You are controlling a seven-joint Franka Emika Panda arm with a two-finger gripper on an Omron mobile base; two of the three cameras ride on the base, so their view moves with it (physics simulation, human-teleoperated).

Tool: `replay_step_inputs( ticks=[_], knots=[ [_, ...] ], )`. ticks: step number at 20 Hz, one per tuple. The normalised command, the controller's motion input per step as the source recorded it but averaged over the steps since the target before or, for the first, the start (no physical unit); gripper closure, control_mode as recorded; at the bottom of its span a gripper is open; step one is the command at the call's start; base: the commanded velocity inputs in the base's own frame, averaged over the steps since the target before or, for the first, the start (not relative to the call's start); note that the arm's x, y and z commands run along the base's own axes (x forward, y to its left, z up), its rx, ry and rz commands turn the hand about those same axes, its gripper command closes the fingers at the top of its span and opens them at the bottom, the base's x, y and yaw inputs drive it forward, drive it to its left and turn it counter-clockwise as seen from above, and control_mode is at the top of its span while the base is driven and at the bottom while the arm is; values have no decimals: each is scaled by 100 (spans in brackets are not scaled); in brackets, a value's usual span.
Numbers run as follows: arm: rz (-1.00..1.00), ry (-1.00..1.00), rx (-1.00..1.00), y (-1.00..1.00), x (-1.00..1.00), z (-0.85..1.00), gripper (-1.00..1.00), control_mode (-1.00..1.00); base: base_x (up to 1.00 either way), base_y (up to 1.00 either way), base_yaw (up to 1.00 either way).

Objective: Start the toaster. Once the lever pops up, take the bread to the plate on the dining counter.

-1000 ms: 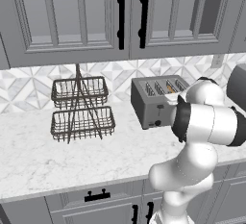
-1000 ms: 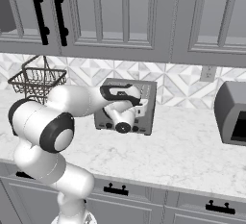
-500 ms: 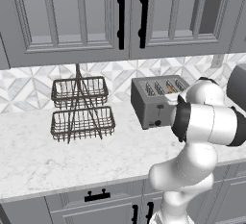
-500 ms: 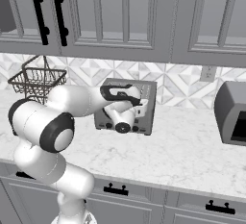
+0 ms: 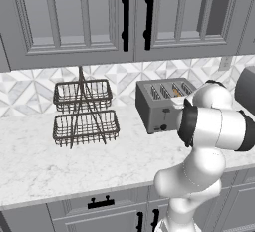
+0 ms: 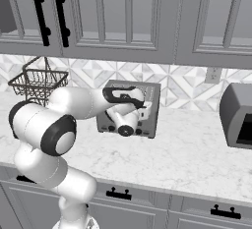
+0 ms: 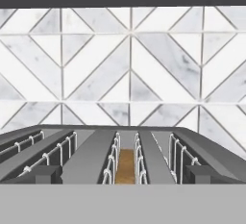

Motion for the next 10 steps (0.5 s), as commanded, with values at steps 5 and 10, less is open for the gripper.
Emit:
replay_step_inputs(
  ticks=[5, 10],
  knots=[
    [0, 0, 0, 0, 0, -12, -100, -100, 0, 0, 0],
    [0, 0, 0, 0, 0, -15, -100, -100, 0, 0, 0]
  ],
)
